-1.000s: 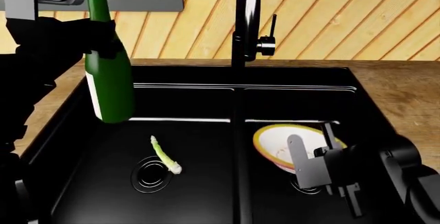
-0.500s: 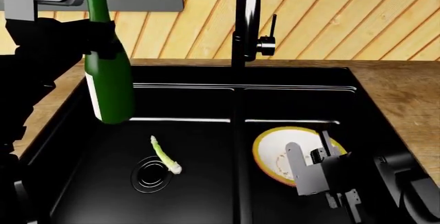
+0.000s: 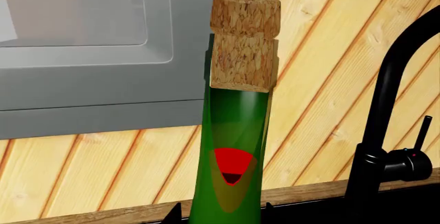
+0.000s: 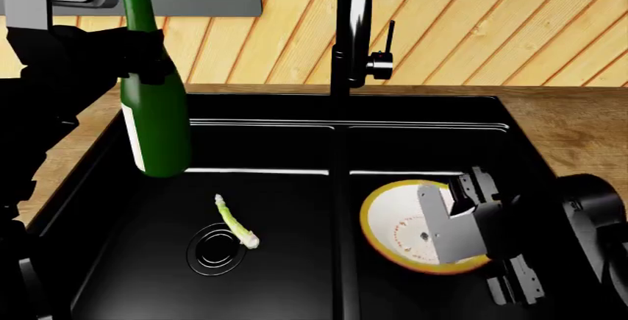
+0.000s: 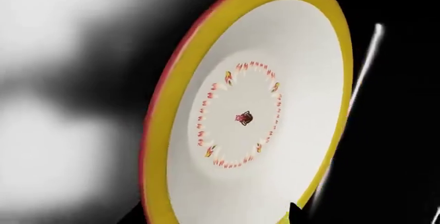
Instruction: Pick the bowl and bottle and place them in the sink. Then turn on the water.
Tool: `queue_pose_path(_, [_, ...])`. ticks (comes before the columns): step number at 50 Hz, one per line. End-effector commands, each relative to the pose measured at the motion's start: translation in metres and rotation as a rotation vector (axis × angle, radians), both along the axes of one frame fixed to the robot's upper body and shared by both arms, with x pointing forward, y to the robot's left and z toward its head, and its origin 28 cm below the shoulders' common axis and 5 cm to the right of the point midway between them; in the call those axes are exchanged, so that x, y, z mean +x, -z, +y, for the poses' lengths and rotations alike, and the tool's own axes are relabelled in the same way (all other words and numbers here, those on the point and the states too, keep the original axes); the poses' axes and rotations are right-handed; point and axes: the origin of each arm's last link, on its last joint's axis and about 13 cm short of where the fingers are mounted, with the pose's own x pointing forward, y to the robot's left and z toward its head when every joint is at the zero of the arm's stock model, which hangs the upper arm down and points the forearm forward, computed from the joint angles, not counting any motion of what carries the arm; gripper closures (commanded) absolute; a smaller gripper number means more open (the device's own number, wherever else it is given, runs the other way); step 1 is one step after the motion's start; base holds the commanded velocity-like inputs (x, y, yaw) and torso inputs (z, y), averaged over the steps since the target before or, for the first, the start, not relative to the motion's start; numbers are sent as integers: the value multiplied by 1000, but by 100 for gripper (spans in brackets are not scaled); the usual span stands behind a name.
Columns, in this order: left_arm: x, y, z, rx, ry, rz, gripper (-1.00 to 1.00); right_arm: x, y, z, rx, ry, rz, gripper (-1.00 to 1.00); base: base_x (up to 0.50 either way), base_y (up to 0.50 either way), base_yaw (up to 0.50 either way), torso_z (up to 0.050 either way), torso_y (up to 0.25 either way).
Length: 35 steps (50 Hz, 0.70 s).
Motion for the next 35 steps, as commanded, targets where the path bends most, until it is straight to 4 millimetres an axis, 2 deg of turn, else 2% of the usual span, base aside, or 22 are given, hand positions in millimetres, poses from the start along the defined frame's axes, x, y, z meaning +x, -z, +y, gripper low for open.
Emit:
queue_pose_path(1, [1, -6, -2, 16, 29, -55, 100, -9, -49, -3, 37, -1, -114, -100, 0, 0, 0, 0, 0])
queue_pose_path(5, [2, -3, -1, 21, 24, -51, 100, -10, -64, -3, 70, -2, -155, -100, 0, 0, 0, 0, 3])
queue_pose_path(14, [4, -2, -1, 20, 20, -52, 100, -15, -77, -5, 71, 0, -179, -100, 0, 0, 0, 0, 0])
queue_pose_path(21, [5, 2, -2, 23, 14, -43, 100, -12, -91, -5, 135, 13, -246, -100, 0, 0, 0, 1, 1])
queue_pose_path(27, [7, 5, -2, 32, 7, -41, 100, -8, -97, -5, 287, 66, -311, -100, 0, 0, 0, 0, 2])
queue_pose_path(35, [11, 11, -2, 54, -7, -36, 100, 0, -96, 0, 574, 163, -359, -100, 0, 0, 0, 0, 0])
